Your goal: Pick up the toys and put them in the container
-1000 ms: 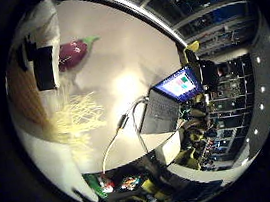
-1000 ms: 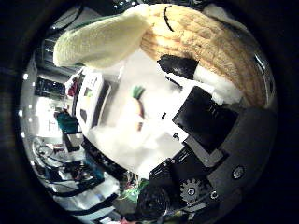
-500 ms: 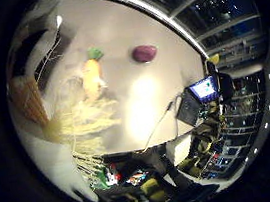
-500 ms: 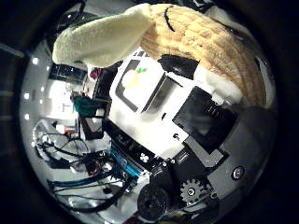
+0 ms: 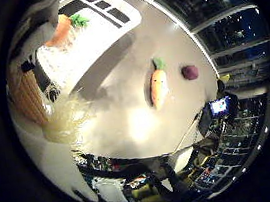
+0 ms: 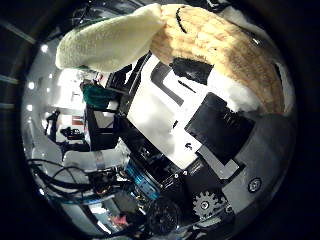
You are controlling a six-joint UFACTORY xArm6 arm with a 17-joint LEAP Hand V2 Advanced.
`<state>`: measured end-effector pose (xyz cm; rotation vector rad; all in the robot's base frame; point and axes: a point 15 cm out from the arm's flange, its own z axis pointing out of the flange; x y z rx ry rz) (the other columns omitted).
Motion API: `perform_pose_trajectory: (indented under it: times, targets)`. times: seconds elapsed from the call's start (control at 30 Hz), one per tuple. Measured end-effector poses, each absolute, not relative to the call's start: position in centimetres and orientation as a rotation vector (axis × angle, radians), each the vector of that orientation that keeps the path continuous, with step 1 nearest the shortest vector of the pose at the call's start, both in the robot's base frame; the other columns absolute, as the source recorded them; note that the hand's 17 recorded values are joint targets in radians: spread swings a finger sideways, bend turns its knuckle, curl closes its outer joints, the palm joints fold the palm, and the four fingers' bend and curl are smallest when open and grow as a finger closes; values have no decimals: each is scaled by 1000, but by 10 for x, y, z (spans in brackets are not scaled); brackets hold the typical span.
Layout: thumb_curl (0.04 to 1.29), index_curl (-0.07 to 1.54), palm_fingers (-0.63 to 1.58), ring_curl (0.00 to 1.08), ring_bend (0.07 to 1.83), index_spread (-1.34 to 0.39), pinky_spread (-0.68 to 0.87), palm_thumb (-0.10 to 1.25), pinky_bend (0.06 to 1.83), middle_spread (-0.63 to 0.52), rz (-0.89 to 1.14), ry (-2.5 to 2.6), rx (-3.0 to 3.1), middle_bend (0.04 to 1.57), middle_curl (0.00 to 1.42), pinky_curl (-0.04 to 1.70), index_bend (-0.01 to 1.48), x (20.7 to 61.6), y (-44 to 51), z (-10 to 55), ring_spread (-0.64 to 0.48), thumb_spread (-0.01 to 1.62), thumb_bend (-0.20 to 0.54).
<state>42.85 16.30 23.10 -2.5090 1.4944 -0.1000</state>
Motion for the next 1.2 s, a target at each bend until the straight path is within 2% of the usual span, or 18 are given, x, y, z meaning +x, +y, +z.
perform_pose_trajectory:
  times: [0.03,0.07,0.1,0.13,0.17,0.2,0.27,0.3,0.37,0.47,0.87,1.2]
  targets:
    - [491,630,1093,794,1215,-217,-197,894,945,-116,-97,1482,-2519,1291,630,1241,1029,428,166,229,-239,1019,-36]
    - [485,598,867,774,1230,-267,-248,866,962,-135,-91,1467,-2534,1205,609,1188,817,426,169,227,-249,1003,-41]
    - [484,595,879,765,1229,-277,-263,865,963,-139,-90,1460,-2544,1198,605,1169,786,425,169,226,-251,1000,-37]
    - [474,576,160,760,1125,-364,-257,849,934,-157,-90,1452,-2559,931,543,1158,634,423,169,224,-245,1007,-32]
    - [467,523,-82,688,921,-414,-164,835,870,-132,-82,1438,-2581,781,474,1116,613,421,170,222,-171,1008,-33]
    - [461,440,-149,573,742,-453,-67,825,820,-99,-70,1413,-2613,661,413,1061,545,417,169,219,-96,1006,-32]
    - [448,362,-144,431,544,-485,168,803,702,-31,-34,1373,-2676,451,335,946,404,409,166,212,67,999,-29]
    - [441,343,-124,397,487,-489,265,789,660,-8,-22,1357,-2696,379,314,889,343,408,165,213,115,994,-32]
    - [427,319,-76,354,419,-494,409,771,590,26,-7,1363,-2708,277,291,788,243,408,156,211,175,990,-31]
    - [415,310,-21,321,365,-496,503,763,545,41,-6,1401,-2694,199,283,692,179,414,136,210,204,985,-27]
    - [389,304,46,281,322,-482,547,758,529,57,-25,1594,-2629,175,278,506,177,427,10,211,211,989,-25]
    - [382,305,149,264,303,-426,521,751,479,53,-29,1829,-2589,203,303,412,179,408,-123,192,185,990,-27]
